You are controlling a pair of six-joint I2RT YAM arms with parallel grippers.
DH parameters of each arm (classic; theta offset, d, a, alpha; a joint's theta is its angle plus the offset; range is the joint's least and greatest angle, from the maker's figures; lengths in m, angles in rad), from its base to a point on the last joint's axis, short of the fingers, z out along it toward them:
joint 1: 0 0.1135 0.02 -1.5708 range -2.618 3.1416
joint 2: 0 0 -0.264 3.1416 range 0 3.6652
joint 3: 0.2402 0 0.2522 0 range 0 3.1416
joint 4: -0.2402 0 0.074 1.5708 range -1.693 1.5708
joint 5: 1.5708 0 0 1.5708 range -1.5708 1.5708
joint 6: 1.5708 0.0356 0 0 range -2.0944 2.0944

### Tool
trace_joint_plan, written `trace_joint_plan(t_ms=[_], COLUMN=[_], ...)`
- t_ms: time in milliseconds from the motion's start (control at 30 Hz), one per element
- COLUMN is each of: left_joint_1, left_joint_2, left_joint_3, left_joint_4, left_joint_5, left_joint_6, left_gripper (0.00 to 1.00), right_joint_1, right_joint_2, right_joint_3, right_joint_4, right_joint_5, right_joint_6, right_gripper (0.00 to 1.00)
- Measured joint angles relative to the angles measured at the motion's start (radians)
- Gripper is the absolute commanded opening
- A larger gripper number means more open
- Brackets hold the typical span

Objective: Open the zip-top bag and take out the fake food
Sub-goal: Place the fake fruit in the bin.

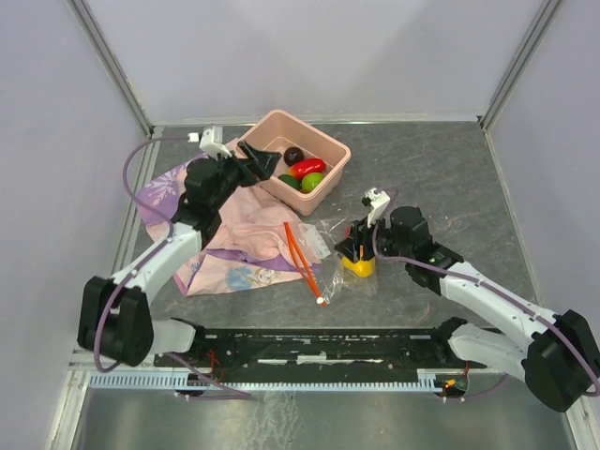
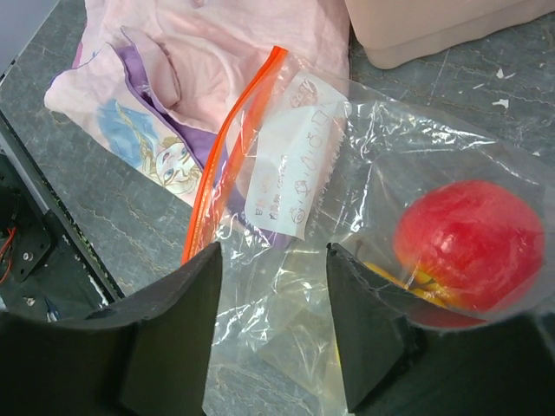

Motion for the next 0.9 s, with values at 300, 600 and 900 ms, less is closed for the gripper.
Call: trace_joint_plan(t_ms=[300, 600, 900], left_joint_1=[0.026, 0.025, 0.003], left_joint_2=[-0.22, -0.348, -0.369], left_joint_3=[-0.261, -0.494, -0.647], left_joint_4=[0.132, 0.134, 0.13], left_joint_5=[0.145, 0.269, 0.365], left_joint_6=[-0.088, -0.193, -0.25], left_gripper=[0.91, 0.71, 0.39], right_joint_1=[-0.011, -0.018, -0.019], right_joint_2=[-0.08, -0.14, -0.151], right_joint_3=[-0.048, -0.107, -0.137], right_joint_4=[-0.026, -0.104, -0.19], right_joint_5=[0.051, 0.222, 0.311], right_joint_6=[0.039, 0.168, 0.243], right_gripper=[0.71, 0.65, 0.58])
